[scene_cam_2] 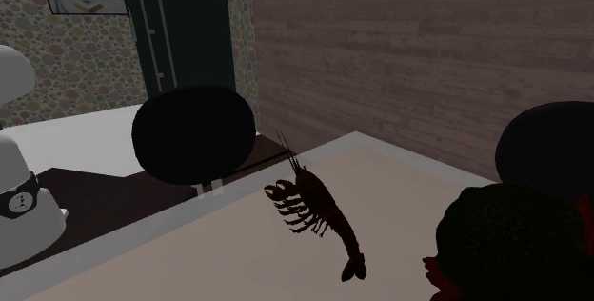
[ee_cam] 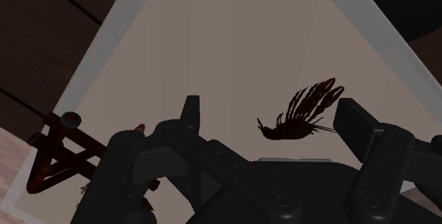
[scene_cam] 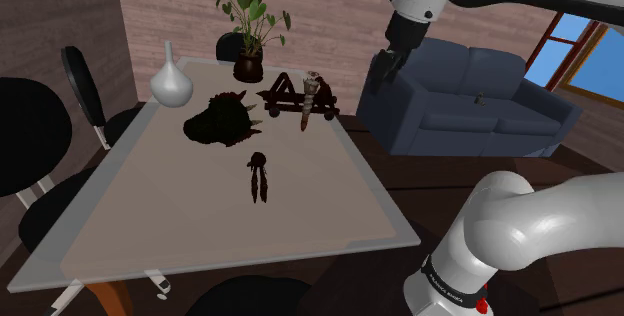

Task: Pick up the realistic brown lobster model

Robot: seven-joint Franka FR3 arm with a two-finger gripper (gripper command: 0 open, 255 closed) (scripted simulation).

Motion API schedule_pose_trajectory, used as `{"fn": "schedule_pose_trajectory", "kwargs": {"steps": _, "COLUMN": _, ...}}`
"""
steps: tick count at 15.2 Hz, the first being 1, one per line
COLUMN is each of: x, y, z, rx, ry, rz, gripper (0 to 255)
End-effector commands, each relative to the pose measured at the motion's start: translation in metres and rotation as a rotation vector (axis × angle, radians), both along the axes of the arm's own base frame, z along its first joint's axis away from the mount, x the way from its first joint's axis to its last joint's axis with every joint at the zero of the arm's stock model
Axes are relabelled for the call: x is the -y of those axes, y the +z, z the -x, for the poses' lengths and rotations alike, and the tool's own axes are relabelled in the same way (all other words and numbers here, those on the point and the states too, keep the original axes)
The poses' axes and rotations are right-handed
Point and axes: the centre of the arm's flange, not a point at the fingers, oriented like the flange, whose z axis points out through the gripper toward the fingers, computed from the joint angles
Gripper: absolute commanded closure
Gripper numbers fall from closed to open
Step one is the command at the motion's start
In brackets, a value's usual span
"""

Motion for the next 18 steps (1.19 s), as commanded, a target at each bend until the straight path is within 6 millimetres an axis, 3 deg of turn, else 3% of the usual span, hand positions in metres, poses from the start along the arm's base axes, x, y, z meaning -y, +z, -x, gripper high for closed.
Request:
{"fn": "schedule_pose_trajectory", "kwargs": {"steps": 1, "x": 0.0, "y": 0.0, "z": 0.0, "rx": 0.0, "ry": 0.0, "rz": 0.0, "gripper": 0}}
{"fn": "schedule_pose_trajectory", "kwargs": {"steps": 18, "x": -0.068, "y": -0.154, "z": -0.159, "rx": -0.095, "ry": -0.308, "rz": -0.099, "gripper": 0}}
